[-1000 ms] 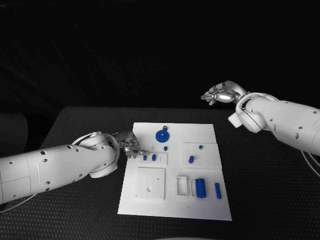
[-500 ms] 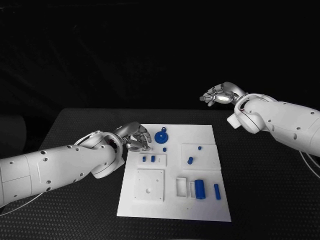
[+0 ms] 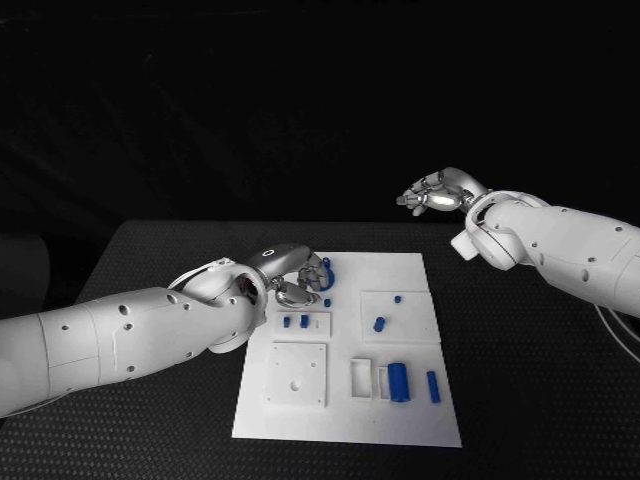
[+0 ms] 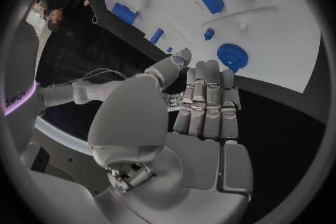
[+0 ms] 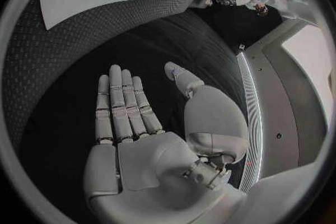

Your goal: Assemble the parts on the task board

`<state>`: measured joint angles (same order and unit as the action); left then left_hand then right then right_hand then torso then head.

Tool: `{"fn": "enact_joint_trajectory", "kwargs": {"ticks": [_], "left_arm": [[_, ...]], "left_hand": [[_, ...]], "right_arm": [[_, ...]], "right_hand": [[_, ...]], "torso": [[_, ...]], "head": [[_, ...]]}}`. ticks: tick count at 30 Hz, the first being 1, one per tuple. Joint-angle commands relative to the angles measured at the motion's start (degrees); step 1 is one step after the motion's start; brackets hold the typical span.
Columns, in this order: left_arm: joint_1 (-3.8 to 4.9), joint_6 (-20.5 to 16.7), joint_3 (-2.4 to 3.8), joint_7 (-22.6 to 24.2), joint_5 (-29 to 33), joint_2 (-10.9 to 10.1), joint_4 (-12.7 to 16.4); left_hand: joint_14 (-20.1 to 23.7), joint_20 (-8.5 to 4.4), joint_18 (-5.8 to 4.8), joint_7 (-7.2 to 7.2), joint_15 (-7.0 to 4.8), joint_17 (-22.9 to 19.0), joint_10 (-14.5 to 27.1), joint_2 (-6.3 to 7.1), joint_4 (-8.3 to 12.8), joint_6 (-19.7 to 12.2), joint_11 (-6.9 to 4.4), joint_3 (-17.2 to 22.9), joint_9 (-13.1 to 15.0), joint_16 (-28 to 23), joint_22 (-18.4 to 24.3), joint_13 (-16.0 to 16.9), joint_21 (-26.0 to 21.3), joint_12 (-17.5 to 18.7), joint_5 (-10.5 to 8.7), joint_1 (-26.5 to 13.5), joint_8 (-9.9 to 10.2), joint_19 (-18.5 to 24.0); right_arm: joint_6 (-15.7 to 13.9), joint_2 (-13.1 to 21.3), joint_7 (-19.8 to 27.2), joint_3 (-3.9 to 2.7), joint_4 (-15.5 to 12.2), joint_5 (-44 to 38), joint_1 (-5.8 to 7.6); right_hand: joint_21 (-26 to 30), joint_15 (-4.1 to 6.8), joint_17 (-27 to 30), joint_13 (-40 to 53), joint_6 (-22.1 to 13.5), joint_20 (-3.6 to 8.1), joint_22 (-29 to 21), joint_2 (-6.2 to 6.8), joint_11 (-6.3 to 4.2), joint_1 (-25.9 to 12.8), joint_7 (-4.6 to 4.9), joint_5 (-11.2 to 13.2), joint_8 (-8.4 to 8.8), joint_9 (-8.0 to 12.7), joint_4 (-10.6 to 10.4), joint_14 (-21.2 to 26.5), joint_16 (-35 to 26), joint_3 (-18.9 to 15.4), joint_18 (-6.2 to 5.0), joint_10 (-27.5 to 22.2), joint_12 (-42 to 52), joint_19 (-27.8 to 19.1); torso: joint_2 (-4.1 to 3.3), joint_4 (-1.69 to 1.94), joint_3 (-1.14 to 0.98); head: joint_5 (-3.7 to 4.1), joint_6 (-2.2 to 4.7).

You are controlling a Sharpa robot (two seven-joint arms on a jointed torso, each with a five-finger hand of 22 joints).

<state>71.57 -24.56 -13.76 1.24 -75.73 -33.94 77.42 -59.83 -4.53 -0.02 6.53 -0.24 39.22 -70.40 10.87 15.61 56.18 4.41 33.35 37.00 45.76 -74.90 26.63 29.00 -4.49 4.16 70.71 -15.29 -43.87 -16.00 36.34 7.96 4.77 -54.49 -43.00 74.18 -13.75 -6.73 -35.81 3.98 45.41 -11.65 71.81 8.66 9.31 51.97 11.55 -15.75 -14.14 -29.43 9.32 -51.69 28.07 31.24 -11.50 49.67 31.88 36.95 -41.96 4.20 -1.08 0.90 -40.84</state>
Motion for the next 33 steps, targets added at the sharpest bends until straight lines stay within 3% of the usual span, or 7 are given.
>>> {"fn": "enact_joint_trajectory", "kwargs": {"ticks": [1, 5, 10, 19, 33], "left_arm": [[0.1, 4.9, 0.02, -1.5, -9.6, 1.2, -0.9], [0.09, 6.4, 0.02, -3.2, -12.9, 2.8, -2.2], [0.07, 7.4, 0.02, -3.9, -13.2, 4.0, -3.3], [0.03, 7.4, 0.03, -4.7, -13.6, 5.7, -5.1], [-0.56, 9.4, 0.04, -5.6, -13.8, 8.0, -8.4]], "left_hand": [[-1.1, -0.54, 0.02, 0.18, -0.51, 0.5, 0.6, 0.29, -0.2, -0.4, 0.47, 0.0, -0.3, 1.5, -1.5, -0.9, 1.1, 0.8, 0.11, 0.5, 0.7, -1.3], [-2.8, -1.92, 0.12, 0.22, -0.95, 0.9, 2.9, 0.27, -0.3, -1.4, 0.52, 0.1, -0.9, 3.3, -1.4, -2.8, 3.1, 0.9, 0.59, 0.8, 1.7, -3.8], [-4.6, -2.58, 0.51, 0.46, -1.15, 0.9, 4.2, 0.78, -1.2, -2.3, 0.48, 0.0, -1.5, 4.6, -1.4, -4.5, 4.5, 0.8, 0.4, 0.3, 2.5, -5.8], [-5.0, -2.36, 0.94, 0.59, -0.89, 0.5, 6.3, 2.02, -3.3, -4.1, 0.82, 0.2, -2.4, 4.9, -1.3, -6.5, 4.9, 0.9, 0.11, -0.7, 3.6, -6.2], [-5.1, -2.15, 1.16, 0.81, -0.76, 0.3, 6.8, 0.51, -3.9, -3.3, 0.97, 0.7, -2.6, 5.3, -1.3, -7.9, 5.0, 0.8, 0.42, 0.0, 3.2, -6.1]], "right_arm": [[0.7, -0.1, 0.4, -0.03, 0.0, 0.0, -0.04], [0.7, -0.1, 0.4, -0.03, 0.0, 0.0, -0.05], [0.8, -0.3, 0.4, -0.03, 0.0, 0.0, -0.05], [0.8, -0.5, 0.5, -0.03, 0.0, 0.0, -0.07], [0.8, -0.7, 0.5, -0.03, -0.1, 0.0, -0.07]], "right_hand": [[0.3, -0.27, -0.1, 0.0, -0.3, -0.14, 0.1, -0.02, -0.01, -0.2, 0.58, -0.3, -0.26, 0.1, 0.3, -0.1, -0.3, 0.0, -0.34, 0.2, -0.2, 0.1], [0.3, -0.27, -0.1, 0.0, -0.3, -0.14, 0.1, -0.03, -0.01, -0.2, 0.58, -0.4, -0.26, 0.1, 0.3, -0.1, -0.3, 0.0, -0.34, 0.3, -0.2, 0.1], [0.3, -0.27, -0.1, 0.0, -0.3, -0.15, 0.1, -0.04, -0.01, -0.2, 0.58, -0.4, -0.27, 0.1, 0.3, -0.1, -0.3, 0.0, -0.34, 0.3, -0.2, 0.1], [0.4, -0.27, -0.1, 0.0, -0.3, -0.16, 0.2, -0.08, -0.01, -0.2, 0.58, -0.6, -0.29, 0.1, 0.3, -0.1, -0.3, 0.0, -0.35, 0.3, -0.2, 0.1], [0.5, -0.27, -0.2, 0.0, -0.3, -0.18, 0.3, -0.12, 0.0, -0.2, 0.58, -1.0, -0.32, 0.1, 0.3, -0.1, -0.4, 0.0, -0.36, 0.3, -0.2, 0.2]], "torso": [[-0.01, -0.06, 0.02], [-0.03, -0.05, -0.02], [-0.02, -0.05, -0.05], [0.01, -0.01, -0.07], [-0.01, -0.03, -0.07]], "head": [[0.02, 0.08], [0.07, 0.02], [0.13, 0.01], [0.23, -0.08], [0.34, -0.24]]}}
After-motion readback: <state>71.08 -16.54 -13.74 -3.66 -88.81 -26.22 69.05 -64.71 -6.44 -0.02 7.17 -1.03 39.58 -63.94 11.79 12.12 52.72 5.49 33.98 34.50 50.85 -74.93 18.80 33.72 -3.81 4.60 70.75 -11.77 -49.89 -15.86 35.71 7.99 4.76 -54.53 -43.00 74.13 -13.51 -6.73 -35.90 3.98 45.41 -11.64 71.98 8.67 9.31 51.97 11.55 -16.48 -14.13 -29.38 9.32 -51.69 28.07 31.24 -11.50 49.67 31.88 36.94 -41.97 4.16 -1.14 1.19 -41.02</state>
